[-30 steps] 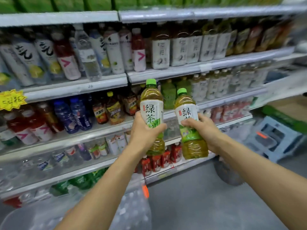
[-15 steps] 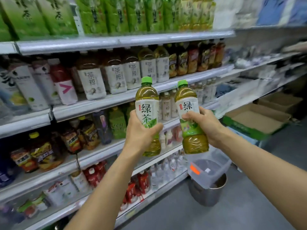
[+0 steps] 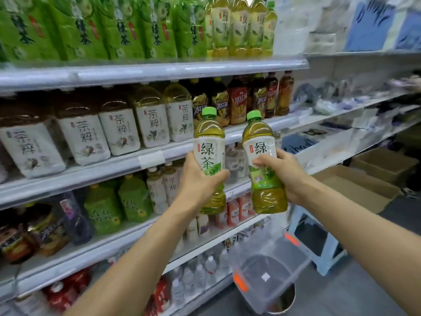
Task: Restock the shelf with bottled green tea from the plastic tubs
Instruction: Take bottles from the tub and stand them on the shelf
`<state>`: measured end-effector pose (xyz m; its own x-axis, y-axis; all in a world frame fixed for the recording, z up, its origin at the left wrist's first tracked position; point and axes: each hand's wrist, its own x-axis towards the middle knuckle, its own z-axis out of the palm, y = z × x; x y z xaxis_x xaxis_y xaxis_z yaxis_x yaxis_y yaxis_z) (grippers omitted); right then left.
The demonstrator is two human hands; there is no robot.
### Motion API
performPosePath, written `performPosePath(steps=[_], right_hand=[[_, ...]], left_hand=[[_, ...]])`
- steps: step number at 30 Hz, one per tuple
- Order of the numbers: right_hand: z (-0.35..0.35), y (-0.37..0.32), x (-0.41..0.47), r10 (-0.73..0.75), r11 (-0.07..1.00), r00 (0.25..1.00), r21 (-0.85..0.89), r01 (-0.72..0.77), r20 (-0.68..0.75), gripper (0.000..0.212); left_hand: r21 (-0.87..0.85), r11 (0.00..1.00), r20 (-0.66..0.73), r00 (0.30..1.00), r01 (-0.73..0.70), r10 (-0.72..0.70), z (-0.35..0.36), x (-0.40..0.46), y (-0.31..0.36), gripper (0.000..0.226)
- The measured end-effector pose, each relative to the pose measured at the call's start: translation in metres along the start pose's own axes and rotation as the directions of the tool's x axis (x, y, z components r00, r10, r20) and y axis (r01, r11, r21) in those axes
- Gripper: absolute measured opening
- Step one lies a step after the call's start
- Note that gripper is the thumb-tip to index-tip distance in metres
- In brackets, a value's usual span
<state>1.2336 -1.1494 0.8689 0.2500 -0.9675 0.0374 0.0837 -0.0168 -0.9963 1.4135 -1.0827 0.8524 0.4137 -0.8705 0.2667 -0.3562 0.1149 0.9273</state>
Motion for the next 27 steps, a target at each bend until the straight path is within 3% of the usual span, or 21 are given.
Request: performPosePath(steps=[4,7,15,22,27], right_hand=[[-0.031,-0.010,0.045,-0.051,0.999,0.999,0.017,0.050,0.020,0.027],[-0.063,-0.016,0.087,-0.077,0.997,0.994,0.005,0.077,0.083,0.021],[-0.146,-0.052,0.191,-0.135,0.990,0.960,-0.003,0.140,0.245,0.030],[-0.163,-0.105,0.262,-0.263,0.965,0.917,0.074,0.253,0.300,0.024],[-0.162,-0.140,0.304,-0.318,0.948,0.885,0.095,0.304,0.341,0.016]], left_hand=[[0.054,0.998,0.019,0.999,-0.029,0.028,0.040,0.031,0.014,0.066],[0.011,1.000,-0.037,0.999,-0.024,0.025,0.075,0.054,0.026,0.067],[-0.052,0.998,-0.231,0.973,-0.028,0.015,0.168,0.116,0.069,0.059],[-0.026,0.996,-0.338,0.939,-0.084,0.070,0.207,0.178,0.109,0.059],[0.005,0.990,-0.342,0.930,-0.140,0.133,0.208,0.224,0.126,0.058]])
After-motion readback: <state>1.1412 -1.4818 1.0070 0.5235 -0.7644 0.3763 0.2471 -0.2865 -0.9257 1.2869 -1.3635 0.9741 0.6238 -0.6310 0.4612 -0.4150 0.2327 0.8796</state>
